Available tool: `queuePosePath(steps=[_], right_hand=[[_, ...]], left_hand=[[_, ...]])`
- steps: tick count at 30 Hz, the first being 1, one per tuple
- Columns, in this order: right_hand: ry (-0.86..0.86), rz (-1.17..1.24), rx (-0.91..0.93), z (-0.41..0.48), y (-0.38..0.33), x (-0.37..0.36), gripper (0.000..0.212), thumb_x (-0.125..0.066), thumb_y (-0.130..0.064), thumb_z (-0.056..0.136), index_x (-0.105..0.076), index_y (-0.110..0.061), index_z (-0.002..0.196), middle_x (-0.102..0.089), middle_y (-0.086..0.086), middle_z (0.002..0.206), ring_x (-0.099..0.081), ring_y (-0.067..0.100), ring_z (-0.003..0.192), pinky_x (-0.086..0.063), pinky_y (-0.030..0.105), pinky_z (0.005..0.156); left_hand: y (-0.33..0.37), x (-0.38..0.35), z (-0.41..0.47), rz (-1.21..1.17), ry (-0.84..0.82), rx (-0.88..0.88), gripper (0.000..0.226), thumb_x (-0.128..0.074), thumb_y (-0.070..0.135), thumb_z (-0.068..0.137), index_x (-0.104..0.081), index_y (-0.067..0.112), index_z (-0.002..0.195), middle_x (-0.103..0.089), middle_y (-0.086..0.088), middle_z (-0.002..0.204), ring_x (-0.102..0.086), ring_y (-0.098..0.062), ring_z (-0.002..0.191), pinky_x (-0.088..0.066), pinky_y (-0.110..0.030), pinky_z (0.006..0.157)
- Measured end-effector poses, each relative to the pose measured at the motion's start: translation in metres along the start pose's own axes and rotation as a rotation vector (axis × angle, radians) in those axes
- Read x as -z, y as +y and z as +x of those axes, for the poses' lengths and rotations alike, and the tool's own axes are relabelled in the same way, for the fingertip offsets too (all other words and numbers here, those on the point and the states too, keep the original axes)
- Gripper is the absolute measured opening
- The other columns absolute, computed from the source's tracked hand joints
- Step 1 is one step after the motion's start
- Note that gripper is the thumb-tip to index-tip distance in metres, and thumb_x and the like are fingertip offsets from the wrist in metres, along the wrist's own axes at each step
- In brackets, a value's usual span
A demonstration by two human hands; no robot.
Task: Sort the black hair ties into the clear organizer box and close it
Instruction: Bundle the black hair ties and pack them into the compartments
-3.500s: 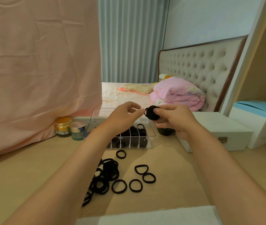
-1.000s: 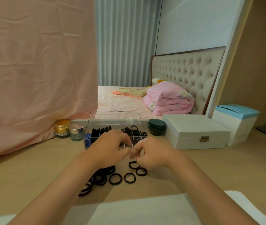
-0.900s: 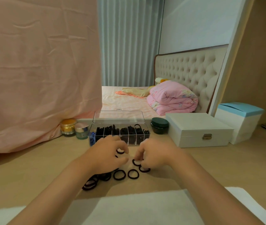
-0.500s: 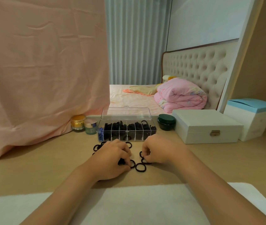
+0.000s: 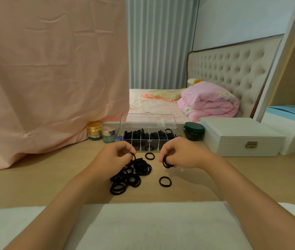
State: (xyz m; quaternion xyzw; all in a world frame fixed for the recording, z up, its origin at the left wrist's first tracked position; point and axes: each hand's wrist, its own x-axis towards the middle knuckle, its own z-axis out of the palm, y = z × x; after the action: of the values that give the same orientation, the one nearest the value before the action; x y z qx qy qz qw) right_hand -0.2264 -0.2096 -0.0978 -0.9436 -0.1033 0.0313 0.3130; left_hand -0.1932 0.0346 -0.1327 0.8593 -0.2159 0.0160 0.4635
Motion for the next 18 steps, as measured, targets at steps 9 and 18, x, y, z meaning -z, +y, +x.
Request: queuePosePath(steps=[9, 18], right_hand=[[-0.254, -0.168, -0.089, 0.004, -0.002, -0.014, 0.022, -0.079, -0.014, 0.086, -0.078, -0.023, 0.105, -0.074, -0.009, 0.092, -0.071, 0.007, 0.075, -0.055, 0.018, 0.066], [-0.261, -0.375, -0.104, 0.003, -0.009, -0.017, 0.011, -0.074, -0.022, 0.088, -0.073, -0.025, 0.099, -0.07, -0.006, 0.094, -0.066, 0.012, 0.087, -0.058, 0.025, 0.077]], left_hand=[[-0.002, -0.019, 0.009, 0.296, -0.03, -0.135, 0.015, -0.066, 0.027, 0.095, -0.069, 0.041, 0.094, -0.058, 0.017, 0.102, -0.06, -0.004, 0.085, -0.054, -0.023, 0.08], [-0.006, -0.023, 0.012, 0.58, -0.135, -0.189, 0.037, -0.066, 0.052, 0.088, -0.066, 0.039, 0.123, -0.061, 0.015, 0.113, -0.051, -0.008, 0.105, -0.046, -0.034, 0.096]])
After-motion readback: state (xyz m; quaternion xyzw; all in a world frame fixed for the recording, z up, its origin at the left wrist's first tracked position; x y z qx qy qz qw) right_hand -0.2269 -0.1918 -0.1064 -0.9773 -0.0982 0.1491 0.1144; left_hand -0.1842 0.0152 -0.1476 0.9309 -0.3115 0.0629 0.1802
